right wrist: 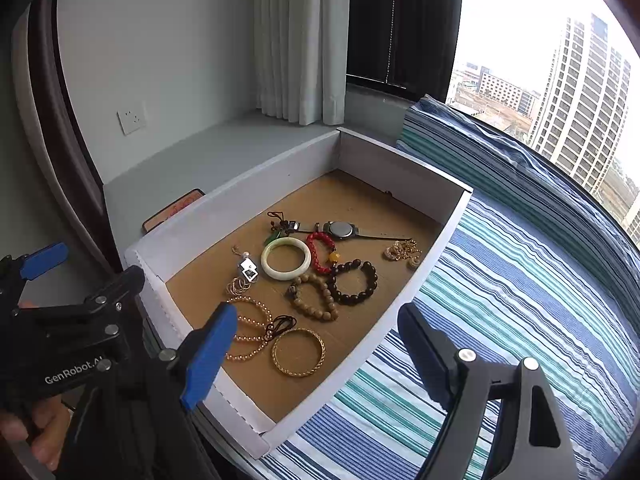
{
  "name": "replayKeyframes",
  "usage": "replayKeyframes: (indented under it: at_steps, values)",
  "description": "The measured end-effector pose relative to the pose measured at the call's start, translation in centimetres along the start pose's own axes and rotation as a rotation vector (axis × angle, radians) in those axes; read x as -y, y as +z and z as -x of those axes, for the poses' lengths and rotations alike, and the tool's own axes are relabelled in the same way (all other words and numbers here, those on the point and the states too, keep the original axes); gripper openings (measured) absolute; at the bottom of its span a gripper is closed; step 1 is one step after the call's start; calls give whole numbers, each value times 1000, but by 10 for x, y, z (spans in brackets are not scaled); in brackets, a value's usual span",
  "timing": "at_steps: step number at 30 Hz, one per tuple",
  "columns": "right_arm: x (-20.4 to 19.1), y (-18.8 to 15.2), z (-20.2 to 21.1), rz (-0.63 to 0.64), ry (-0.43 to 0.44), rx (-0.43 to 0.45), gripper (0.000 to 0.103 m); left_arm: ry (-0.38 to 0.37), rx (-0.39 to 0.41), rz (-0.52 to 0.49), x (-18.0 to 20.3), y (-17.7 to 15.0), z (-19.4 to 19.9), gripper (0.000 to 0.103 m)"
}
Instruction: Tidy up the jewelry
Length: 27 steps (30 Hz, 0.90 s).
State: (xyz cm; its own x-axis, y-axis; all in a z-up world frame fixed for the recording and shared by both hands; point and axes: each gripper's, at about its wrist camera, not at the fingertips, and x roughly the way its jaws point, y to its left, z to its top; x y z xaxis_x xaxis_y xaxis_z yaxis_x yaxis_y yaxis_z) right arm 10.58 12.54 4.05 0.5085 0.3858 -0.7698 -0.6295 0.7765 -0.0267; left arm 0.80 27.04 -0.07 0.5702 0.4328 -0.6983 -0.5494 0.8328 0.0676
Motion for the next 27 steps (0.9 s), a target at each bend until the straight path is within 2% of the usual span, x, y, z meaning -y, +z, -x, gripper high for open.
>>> replayKeyframes:
  at_steps: [27]
  values:
    - [-2,-1,0,6,-6,-3,84,11,2,1,-1,2,-3,102]
